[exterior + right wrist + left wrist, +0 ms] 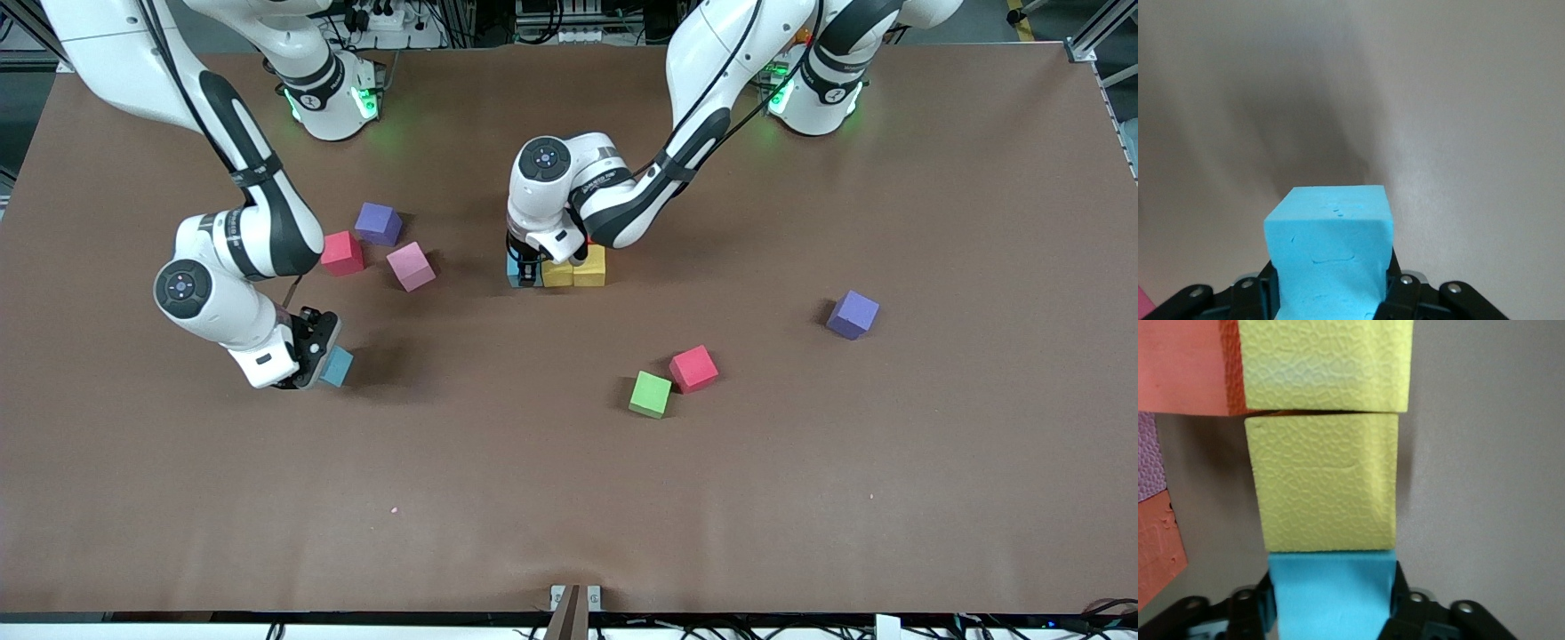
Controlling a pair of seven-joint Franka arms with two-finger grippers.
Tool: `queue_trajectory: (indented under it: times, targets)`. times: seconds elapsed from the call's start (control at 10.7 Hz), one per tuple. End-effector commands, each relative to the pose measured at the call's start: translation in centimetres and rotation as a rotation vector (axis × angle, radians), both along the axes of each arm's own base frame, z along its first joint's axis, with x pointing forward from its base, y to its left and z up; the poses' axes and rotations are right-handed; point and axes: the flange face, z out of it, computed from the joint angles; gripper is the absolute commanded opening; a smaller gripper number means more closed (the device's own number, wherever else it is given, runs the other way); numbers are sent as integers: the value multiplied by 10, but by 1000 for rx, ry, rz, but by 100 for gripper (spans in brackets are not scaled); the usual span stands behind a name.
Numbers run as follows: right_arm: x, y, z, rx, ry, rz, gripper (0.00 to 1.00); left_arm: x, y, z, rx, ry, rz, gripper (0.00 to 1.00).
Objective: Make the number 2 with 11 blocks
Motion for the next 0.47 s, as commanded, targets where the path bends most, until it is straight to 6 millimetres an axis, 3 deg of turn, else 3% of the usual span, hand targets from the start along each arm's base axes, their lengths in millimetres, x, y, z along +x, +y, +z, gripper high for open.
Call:
queue_trajectory:
  times: [0.0, 0.28, 0.37]
  targets:
    - [-2, 26, 5, 9, 16, -68, 51, 5, 2, 7, -1, -33, -36, 100]
    - [-7, 53, 8, 7, 18, -143, 51, 24, 12, 31, 25, -47, -60, 100]
    - [-12, 75, 12, 21, 21, -179, 51, 27, 14, 46, 23, -57, -73, 100]
